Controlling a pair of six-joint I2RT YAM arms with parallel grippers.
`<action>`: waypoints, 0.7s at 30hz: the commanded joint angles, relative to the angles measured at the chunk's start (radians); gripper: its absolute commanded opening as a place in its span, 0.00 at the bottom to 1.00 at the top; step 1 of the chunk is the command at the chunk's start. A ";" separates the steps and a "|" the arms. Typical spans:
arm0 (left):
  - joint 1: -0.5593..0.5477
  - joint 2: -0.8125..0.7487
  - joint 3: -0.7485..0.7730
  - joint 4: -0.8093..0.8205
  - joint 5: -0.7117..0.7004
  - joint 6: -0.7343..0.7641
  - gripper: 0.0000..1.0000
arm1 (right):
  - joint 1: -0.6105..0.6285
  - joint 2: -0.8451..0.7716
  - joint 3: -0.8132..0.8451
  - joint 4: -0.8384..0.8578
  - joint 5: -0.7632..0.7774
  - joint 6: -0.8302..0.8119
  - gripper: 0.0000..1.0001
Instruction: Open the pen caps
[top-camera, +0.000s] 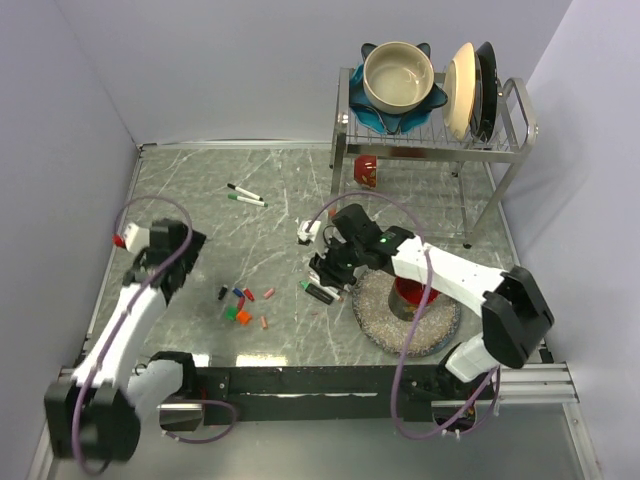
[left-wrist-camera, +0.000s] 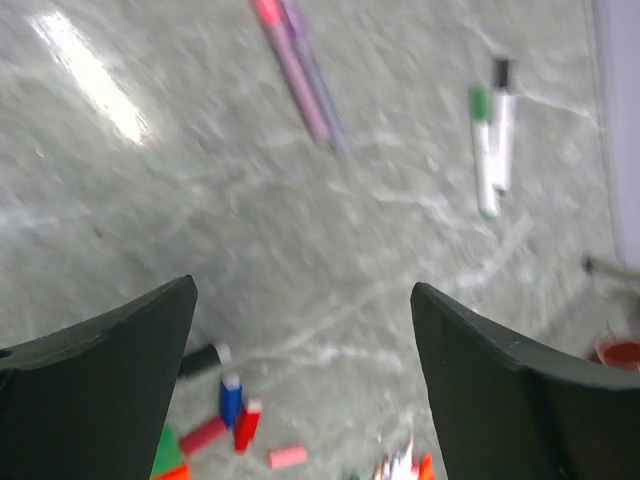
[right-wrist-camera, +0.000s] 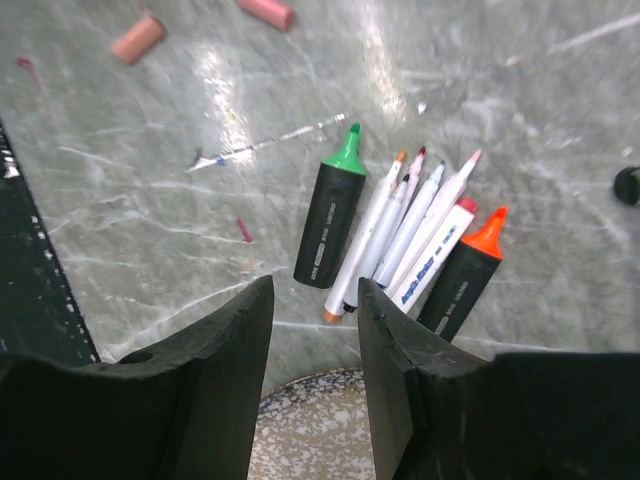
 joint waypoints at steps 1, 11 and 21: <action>0.125 0.267 0.208 -0.086 0.083 0.079 0.92 | -0.012 -0.070 0.014 -0.014 -0.057 -0.052 0.47; 0.205 0.713 0.558 -0.249 0.055 0.173 0.40 | -0.012 -0.110 0.014 -0.020 -0.060 -0.059 0.47; 0.220 0.880 0.674 -0.258 0.083 0.194 0.39 | -0.013 -0.113 0.014 -0.023 -0.055 -0.063 0.47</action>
